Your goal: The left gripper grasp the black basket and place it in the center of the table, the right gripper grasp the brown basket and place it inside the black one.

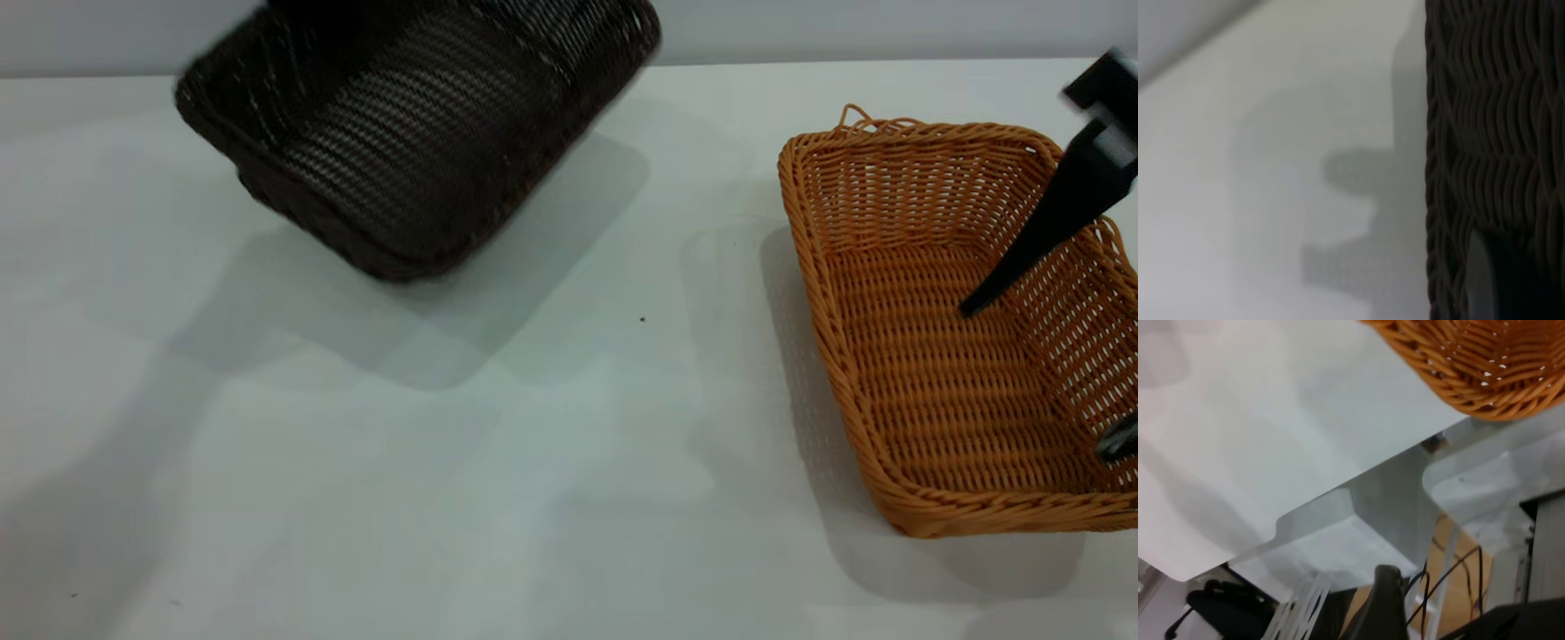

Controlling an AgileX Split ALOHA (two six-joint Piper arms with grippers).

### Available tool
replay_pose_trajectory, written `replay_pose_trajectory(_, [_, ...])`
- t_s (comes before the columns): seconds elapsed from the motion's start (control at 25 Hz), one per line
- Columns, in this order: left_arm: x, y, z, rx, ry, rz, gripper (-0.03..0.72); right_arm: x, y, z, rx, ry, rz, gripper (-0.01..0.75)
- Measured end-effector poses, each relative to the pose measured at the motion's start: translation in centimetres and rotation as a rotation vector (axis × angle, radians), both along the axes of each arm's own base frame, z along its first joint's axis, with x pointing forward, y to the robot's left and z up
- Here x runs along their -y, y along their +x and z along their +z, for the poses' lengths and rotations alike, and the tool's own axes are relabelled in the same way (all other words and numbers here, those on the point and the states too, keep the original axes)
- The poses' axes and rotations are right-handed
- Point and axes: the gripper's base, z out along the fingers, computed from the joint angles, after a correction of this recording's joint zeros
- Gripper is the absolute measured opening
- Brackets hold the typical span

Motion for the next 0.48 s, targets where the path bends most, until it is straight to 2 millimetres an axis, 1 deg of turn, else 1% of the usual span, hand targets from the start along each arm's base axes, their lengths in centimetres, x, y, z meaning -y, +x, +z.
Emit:
replay_pose_trajectory(0.04, [-0.4, 0.1, 0.5, 0.009, -0.002, 0.008, 0.076, 0.0, 0.1, -0.6, -0.025, 0.002, -0.008, 0.594])
replay_pose_trajectory(0.12, [-0.7, 0.1, 0.7, 0.014, -0.005, 0.015, 0.076, 0.0, 0.3, -1.7, -0.072, -0.002, -0.015, 0.594])
replay_pose_trajectory(0.24, [-0.9, 0.1, 0.6, 0.003, 0.000, 0.016, 0.076, 0.1, 0.5, -3.0, -0.113, -0.015, -0.027, 0.590])
replay_pose_trajectory(0.48, [-0.8, 0.1, 0.6, 0.007, -0.001, 0.016, 0.076, 0.6, 1.0, -5.2, -0.127, -0.088, -0.054, 0.562])
